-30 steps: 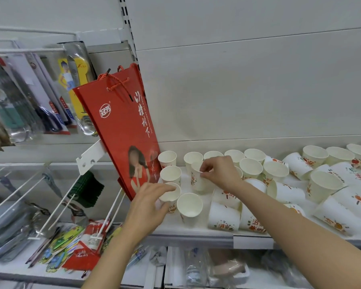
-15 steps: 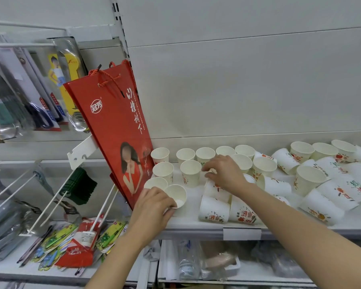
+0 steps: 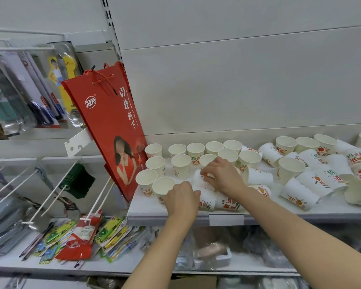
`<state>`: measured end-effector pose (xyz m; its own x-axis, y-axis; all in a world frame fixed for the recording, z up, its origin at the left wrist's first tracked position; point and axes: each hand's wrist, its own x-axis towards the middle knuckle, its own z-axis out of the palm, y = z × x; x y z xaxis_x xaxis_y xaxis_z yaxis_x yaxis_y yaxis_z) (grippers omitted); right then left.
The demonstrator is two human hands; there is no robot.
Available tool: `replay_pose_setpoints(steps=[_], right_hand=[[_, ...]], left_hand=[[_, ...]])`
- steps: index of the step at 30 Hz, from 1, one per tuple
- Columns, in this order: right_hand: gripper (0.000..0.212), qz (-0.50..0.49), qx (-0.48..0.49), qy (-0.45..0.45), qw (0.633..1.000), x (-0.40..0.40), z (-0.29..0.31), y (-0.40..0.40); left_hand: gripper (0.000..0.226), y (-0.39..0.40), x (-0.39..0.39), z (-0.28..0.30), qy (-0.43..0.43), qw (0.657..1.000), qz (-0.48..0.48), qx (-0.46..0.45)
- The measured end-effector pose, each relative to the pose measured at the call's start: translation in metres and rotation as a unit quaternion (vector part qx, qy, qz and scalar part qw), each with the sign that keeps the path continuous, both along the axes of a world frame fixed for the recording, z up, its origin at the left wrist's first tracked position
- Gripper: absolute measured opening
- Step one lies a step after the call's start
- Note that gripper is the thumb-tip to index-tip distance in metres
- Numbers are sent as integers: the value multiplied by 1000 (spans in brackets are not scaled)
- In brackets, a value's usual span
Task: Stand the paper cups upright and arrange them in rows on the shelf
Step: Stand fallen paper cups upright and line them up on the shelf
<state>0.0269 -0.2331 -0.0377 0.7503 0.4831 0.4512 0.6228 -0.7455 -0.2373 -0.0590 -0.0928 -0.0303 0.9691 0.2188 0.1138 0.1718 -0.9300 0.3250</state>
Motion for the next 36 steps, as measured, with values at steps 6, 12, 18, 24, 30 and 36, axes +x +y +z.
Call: replay_pose_setpoints(steps=[6,12,18,24,30,36], right_hand=[[27,18,-37,-12,999,10,8,1],[40,45,-231,53,970,28,27,10],[31,13,-200,92,975,39,27,14],[13,-28,-98,156,983,30,41,10],[16,-74,20,108,991,-14,33,13],[9,-67,25,55,996,-49,11,34]], left_hand=[[12,7,5,22,-29,995,25,-95],[14,32,26,36,-41,998,-45,-25],[13,51,47,25,-48,996,-63,-29],[12,61,54,10,-54,995,-78,20],[27,75,50,9,-91,989,-119,-2],[25,91,38,4,-122,982,-144,2]])
